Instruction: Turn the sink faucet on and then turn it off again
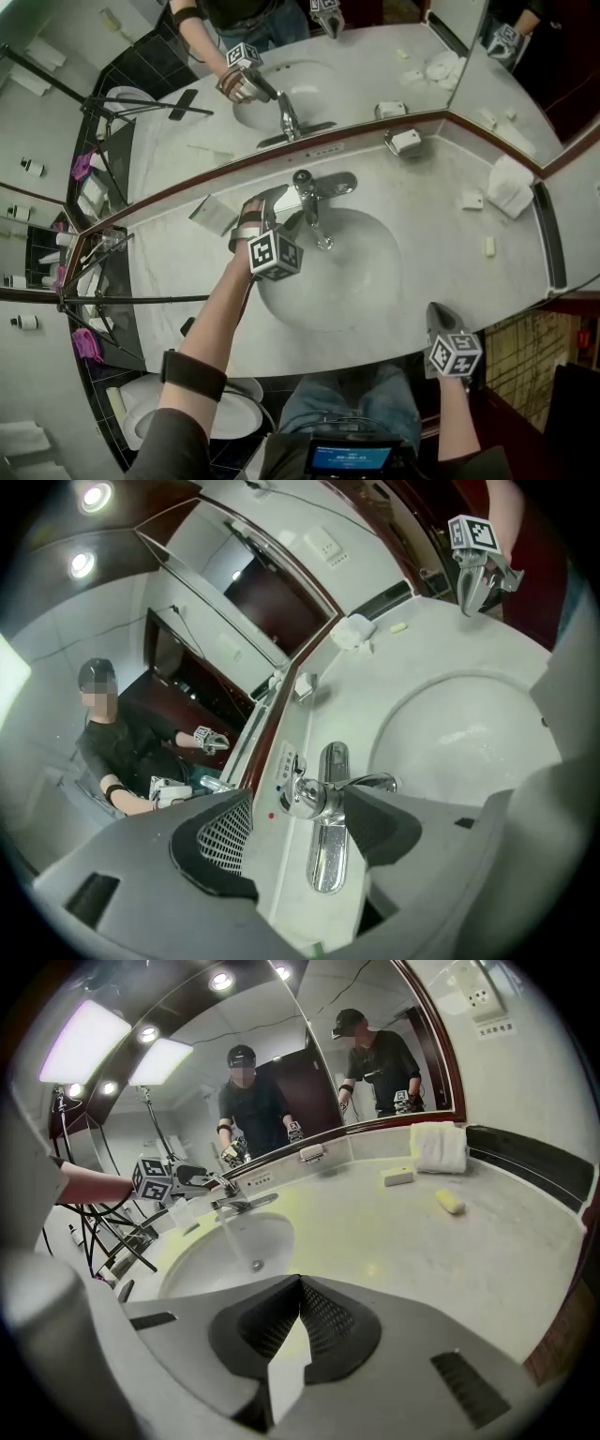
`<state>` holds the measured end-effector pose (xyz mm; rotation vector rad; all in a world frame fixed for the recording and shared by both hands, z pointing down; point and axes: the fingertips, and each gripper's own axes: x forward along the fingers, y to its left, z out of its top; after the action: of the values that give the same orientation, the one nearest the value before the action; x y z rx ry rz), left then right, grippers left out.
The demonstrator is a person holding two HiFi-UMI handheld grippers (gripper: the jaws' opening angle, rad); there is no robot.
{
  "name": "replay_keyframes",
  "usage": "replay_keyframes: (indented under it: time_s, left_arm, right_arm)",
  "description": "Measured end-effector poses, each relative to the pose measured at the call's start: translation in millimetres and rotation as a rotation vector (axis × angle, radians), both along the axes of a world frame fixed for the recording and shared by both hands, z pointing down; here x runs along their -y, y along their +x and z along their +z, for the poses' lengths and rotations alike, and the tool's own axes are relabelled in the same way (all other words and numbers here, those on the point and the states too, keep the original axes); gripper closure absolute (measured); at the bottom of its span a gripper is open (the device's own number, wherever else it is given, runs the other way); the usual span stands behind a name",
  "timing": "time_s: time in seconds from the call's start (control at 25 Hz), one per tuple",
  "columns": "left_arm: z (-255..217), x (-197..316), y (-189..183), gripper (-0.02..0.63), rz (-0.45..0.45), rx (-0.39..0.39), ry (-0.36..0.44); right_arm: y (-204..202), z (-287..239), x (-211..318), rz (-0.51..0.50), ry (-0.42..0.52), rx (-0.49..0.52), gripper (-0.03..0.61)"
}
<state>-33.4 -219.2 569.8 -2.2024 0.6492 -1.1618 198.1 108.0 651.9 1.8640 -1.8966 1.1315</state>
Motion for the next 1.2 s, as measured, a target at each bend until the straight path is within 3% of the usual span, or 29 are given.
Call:
replay_keyframes:
  time_s: [0.24,0.52,0.8,1.2]
  left_arm:
    - [18,19,13,0.309,0.019,0.034,-0.037]
    - [45,30,29,0.363,0.064,0.058,-0.116]
    - [48,33,35,0.479,0.043,0.039,-0.188]
    - [47,32,38,0.511,0.007,0.051,-0.114]
  right_arm:
    - [2,8,-3,0.017,-0.01,0.001,0.561]
    - [8,11,-2,0.034,-0.016,-0.003,0.561]
    - [9,15,-2,0.043,-0.022,0.002,0.561]
    - [-2,23,3,0.025,-0.028,0.024,0.561]
